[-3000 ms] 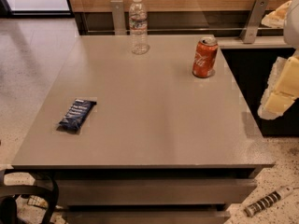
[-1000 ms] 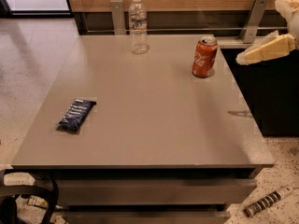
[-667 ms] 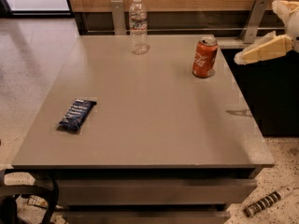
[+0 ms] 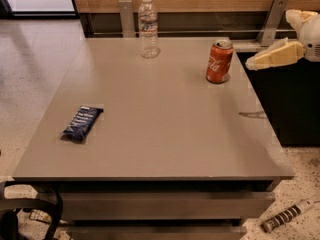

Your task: Move coke can near rxbar blueberry

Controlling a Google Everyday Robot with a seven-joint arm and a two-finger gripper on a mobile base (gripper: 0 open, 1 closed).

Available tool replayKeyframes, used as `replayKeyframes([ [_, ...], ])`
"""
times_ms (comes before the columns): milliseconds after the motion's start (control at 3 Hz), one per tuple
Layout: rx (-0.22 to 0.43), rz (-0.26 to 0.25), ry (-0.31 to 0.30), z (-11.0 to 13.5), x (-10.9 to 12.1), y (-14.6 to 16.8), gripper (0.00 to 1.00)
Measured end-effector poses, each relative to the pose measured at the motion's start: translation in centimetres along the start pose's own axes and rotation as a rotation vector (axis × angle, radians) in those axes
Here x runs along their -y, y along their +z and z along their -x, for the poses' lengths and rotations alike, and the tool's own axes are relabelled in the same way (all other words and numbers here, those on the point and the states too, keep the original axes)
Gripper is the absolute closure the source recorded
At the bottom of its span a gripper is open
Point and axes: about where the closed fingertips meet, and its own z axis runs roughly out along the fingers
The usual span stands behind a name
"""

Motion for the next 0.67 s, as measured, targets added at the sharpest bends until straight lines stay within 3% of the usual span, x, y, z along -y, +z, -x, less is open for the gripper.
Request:
replayKeyframes([
  [667, 0.136, -0.031, 0.167, -4.7, 4.0, 4.7, 0.0],
])
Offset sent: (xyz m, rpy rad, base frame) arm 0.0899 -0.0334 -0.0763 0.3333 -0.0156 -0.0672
